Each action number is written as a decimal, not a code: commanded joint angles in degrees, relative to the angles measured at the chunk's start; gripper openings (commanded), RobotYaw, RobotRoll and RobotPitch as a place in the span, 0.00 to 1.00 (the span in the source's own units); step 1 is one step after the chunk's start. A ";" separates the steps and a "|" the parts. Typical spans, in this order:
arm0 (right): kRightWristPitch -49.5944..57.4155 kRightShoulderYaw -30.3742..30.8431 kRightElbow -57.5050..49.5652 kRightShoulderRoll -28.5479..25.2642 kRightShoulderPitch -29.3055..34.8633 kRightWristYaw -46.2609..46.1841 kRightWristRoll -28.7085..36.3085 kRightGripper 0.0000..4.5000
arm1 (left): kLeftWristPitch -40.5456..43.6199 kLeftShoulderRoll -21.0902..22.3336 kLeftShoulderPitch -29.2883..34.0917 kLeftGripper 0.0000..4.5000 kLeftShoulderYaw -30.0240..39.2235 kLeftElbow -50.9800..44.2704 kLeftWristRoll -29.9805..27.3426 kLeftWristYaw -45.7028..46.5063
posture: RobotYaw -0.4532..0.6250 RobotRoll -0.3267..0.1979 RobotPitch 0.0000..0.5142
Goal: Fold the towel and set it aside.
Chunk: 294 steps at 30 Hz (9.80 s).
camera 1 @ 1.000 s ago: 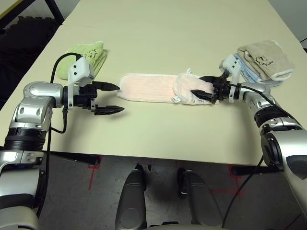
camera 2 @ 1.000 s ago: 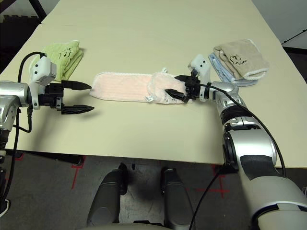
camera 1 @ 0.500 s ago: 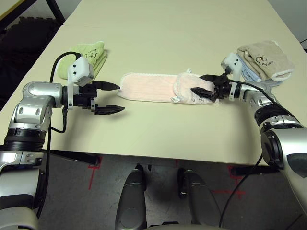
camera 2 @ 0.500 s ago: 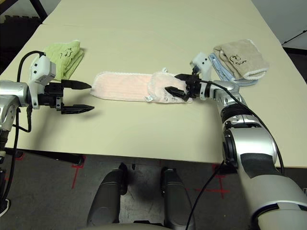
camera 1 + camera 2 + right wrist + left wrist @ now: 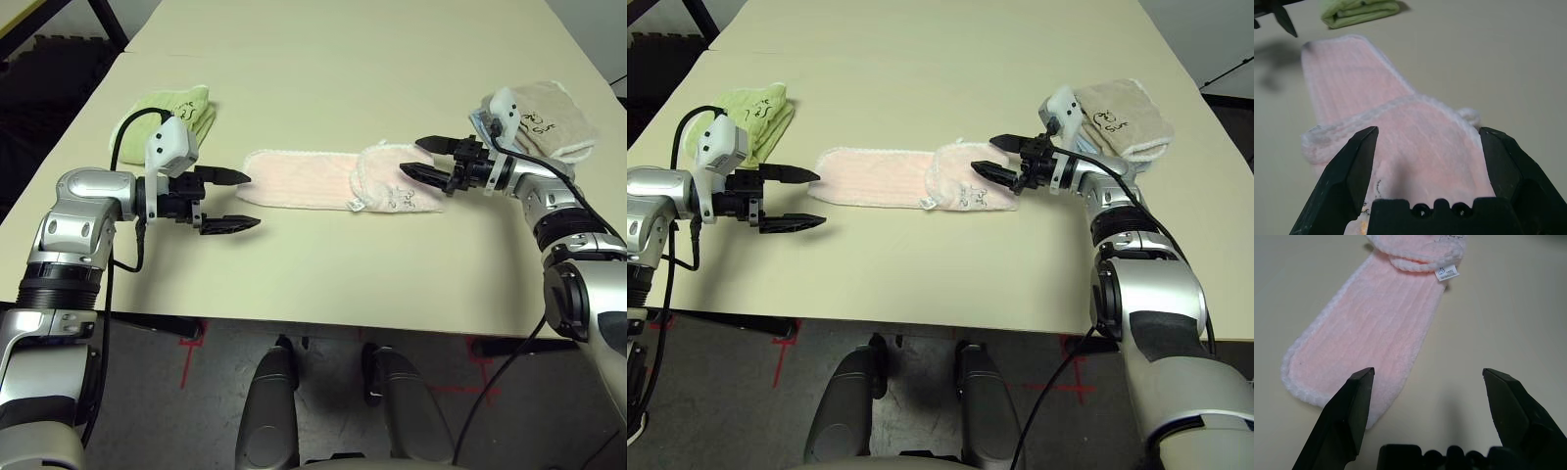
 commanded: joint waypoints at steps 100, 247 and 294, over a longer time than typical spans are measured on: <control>5.03 -1.57 -30.06 -12.07 23.47 11.24 12.40 1.00 | 62.00 -21.49 -5.32 0.87 30.13 0.20 -17.39 56.47 | 0.43 0.62 0.39; 0.35 0.43 -21.21 -5.78 15.22 5.41 10.00 1.00 | 62.30 -32.53 -19.73 0.01 7.37 -0.91 -21.19 46.15 | 0.46 0.62 0.36; 0.23 0.62 -18.78 -1.41 10.89 5.89 10.65 1.00 | 18.21 -14.55 -7.84 1.00 -8.54 -9.69 -7.44 11.61 | 0.47 0.62 0.34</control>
